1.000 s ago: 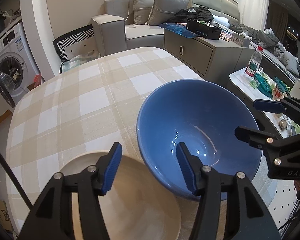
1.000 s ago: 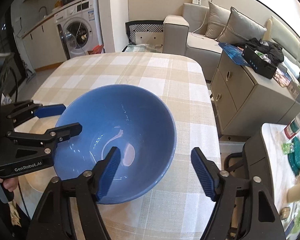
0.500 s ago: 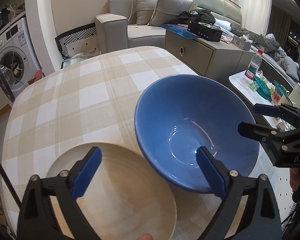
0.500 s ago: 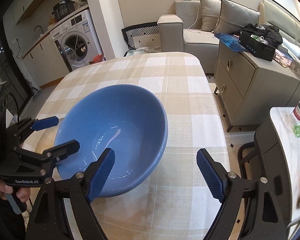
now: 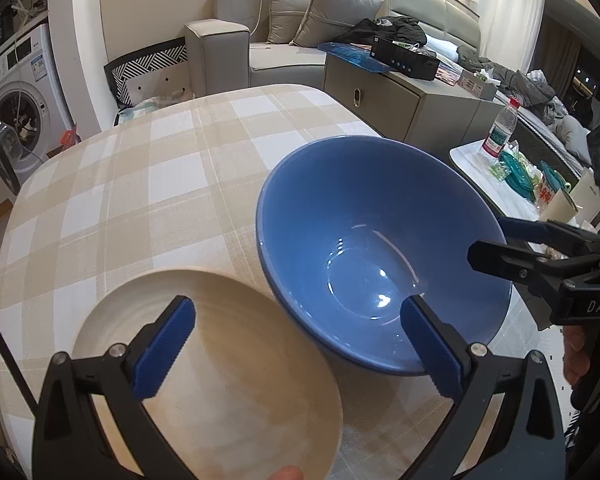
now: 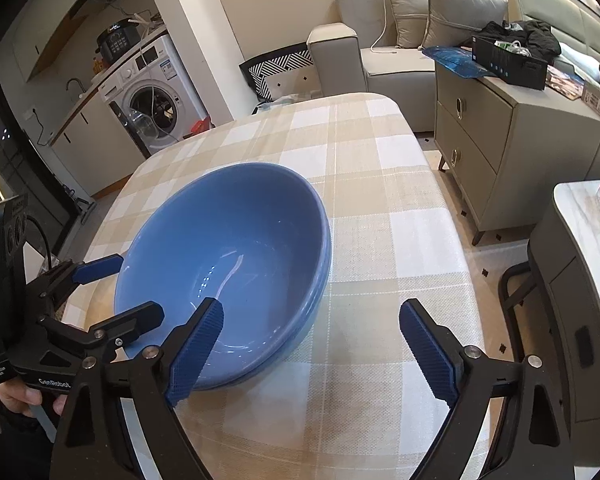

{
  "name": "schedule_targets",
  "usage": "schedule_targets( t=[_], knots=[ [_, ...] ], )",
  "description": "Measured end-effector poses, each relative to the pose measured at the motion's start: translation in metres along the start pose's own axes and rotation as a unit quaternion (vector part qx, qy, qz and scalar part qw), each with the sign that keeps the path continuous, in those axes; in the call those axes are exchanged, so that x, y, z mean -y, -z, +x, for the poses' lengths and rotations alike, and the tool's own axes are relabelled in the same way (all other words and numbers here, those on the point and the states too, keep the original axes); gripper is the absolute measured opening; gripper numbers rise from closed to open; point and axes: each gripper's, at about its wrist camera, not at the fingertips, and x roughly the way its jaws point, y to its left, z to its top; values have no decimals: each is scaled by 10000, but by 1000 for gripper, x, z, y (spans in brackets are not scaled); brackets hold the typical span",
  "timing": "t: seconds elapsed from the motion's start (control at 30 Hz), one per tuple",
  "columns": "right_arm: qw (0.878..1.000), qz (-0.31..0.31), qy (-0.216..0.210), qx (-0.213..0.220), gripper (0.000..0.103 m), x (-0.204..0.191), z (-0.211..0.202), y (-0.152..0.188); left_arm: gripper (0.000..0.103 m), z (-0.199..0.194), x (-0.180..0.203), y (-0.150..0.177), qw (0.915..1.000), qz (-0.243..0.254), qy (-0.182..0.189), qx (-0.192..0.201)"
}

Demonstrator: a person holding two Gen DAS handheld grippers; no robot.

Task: Organize plates and bowls
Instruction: 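Move both open grippers to the rim of the blue bowl again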

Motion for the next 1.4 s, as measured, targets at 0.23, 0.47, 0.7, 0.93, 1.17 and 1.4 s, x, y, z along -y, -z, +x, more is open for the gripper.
schedule_targets(
  t=[0.23,0.47,0.7,0.93,1.17,1.4],
  knots=[
    [9987,266,-435,-58,92,6,9,1,103,1,-12,-1,9995,-294,137,-21],
    [9987,188,-462,-116,92,2,17,1,103,1,-21,-3,9982,-523,299,36],
    [9984,256,-475,-178,92,4,24,1,103,3,-27,-5,9973,-677,280,81],
    [9982,330,-451,-210,92,5,28,0,102,1,-26,-8,9971,-663,331,188],
    [9979,285,-568,-156,89,1,29,-1,98,0,-21,-9,9972,-564,381,326],
    [9975,319,-620,-133,86,-1,31,-2,91,0,-18,-9,9968,-546,468,348]
  ],
)
